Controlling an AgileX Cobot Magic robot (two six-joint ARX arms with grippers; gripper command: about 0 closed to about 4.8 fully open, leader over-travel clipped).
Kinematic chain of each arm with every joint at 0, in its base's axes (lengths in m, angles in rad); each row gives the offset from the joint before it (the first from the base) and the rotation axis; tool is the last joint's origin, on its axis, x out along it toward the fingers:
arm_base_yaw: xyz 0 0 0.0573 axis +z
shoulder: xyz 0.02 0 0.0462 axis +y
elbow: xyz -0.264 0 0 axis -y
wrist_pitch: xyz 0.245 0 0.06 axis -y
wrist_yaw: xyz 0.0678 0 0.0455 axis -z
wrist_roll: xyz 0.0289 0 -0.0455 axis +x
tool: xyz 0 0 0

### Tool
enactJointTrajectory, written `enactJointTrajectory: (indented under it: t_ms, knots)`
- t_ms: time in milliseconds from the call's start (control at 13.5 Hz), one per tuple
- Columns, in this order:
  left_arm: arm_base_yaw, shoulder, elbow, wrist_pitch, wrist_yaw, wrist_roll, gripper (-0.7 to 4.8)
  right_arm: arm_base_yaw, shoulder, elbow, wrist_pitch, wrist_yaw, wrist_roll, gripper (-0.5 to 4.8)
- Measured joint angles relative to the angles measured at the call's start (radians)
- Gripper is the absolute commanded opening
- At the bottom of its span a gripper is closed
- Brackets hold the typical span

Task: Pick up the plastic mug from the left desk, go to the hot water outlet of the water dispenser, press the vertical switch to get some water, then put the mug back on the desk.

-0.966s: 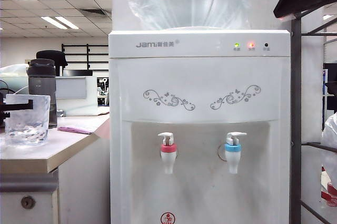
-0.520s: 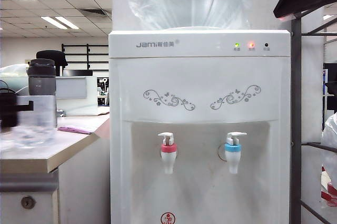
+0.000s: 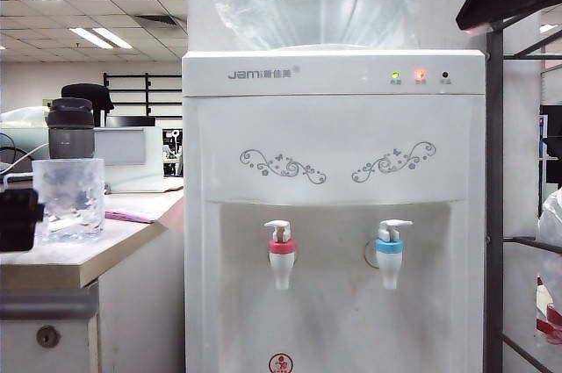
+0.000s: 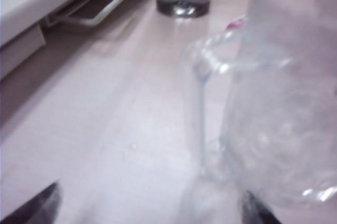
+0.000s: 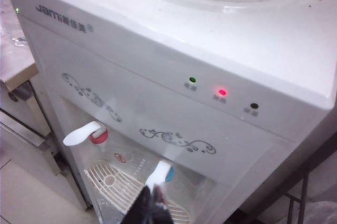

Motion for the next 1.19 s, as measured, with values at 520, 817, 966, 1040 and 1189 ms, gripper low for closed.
enactJointTrajectory:
  t_ms: [520,817,966,1040,1189]
  knots:
    - [-0.101,-0.493,-0.241,0.003,0.016,-0.034,-0.06,0.0,0.001,0.0,0.0,0.0,0.0,-0.04]
    - [-0.1,-0.551,-0.239,-0.009,-0.09,0.004,-0.06,0.0,0.001,0.0,0.0,0.0,0.0,-0.04]
    - [-0.1,-0.735,-0.24,-0.221,-0.069,0.004,-0.06,0.0,0.0,0.0,0.0,0.0,0.0,-0.04]
    - [-0.1,-0.889,-0.24,-0.385,-0.051,0.004,-0.06,0.0,0.0,0.0,0.0,0.0,0.0,-0.04]
    - [-0.1,-1.168,-0.245,-0.66,-0.033,0.004,-0.06,-0.008,-0.025,-0.002,-0.008,-0.004,0.0,-0.04]
